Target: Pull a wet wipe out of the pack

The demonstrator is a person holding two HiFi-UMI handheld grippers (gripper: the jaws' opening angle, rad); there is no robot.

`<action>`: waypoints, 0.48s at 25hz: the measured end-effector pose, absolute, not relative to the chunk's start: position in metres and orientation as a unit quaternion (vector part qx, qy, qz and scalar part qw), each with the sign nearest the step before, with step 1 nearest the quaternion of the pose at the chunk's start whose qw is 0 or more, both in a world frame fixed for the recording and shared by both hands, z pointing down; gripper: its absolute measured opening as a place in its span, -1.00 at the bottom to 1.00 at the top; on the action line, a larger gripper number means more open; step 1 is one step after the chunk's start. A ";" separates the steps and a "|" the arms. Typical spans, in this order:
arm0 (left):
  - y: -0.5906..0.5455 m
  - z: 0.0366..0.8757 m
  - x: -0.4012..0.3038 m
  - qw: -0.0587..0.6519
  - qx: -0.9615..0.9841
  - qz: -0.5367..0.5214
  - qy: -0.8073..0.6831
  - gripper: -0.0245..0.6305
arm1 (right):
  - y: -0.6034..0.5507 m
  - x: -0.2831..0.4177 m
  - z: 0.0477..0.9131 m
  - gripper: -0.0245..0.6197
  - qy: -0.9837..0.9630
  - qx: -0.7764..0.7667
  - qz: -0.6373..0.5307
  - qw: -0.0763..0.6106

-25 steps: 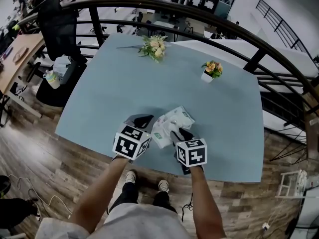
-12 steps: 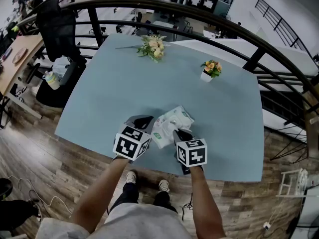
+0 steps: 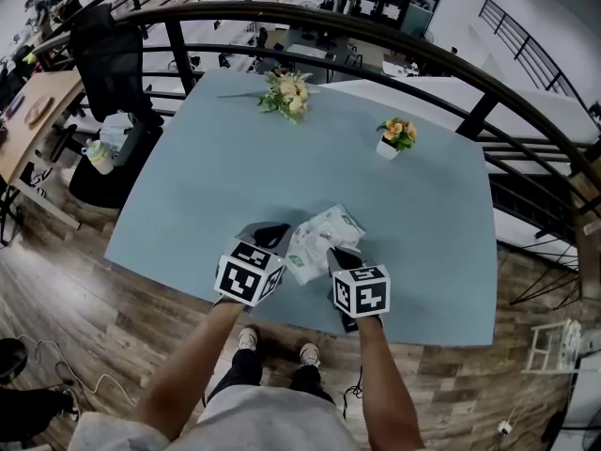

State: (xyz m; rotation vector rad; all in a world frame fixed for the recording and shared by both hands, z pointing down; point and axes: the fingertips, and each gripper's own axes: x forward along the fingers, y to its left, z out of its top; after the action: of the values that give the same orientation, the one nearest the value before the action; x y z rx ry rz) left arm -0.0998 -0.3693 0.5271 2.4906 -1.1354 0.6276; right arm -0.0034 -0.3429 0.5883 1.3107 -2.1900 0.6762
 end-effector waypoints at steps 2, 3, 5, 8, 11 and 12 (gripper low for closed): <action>-0.370 0.526 -0.099 0.166 0.875 0.220 -0.399 -0.94 | -0.344 -0.003 0.587 -0.90 -0.803 0.483 0.252 0.242; -0.370 0.526 -0.099 0.166 0.875 0.220 -0.398 -0.94 | -0.344 -0.002 0.585 -0.90 -0.802 0.485 0.252 0.240; -0.370 0.525 -0.097 0.165 0.876 0.219 -0.398 -0.94 | -0.345 -0.002 0.583 -0.90 -0.802 0.487 0.250 0.238; -0.371 0.522 -0.096 0.164 0.877 0.217 -0.397 -0.94 | -0.347 -0.001 0.580 -0.90 -0.803 0.487 0.247 0.237; -0.371 0.522 -0.096 0.163 0.876 0.217 -0.397 -0.94 | -0.347 -0.001 0.578 -0.90 -0.804 0.487 0.247 0.235; -0.370 0.522 -0.096 0.163 0.876 0.217 -0.398 -0.94 | -0.347 0.000 0.577 -0.90 -0.804 0.487 0.247 0.234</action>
State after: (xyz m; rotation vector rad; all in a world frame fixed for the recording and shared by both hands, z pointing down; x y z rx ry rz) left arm -0.0958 -0.3704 0.5223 2.4994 -1.1341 0.6195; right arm -0.0005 -0.3470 0.5768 1.3376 -2.2084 0.6783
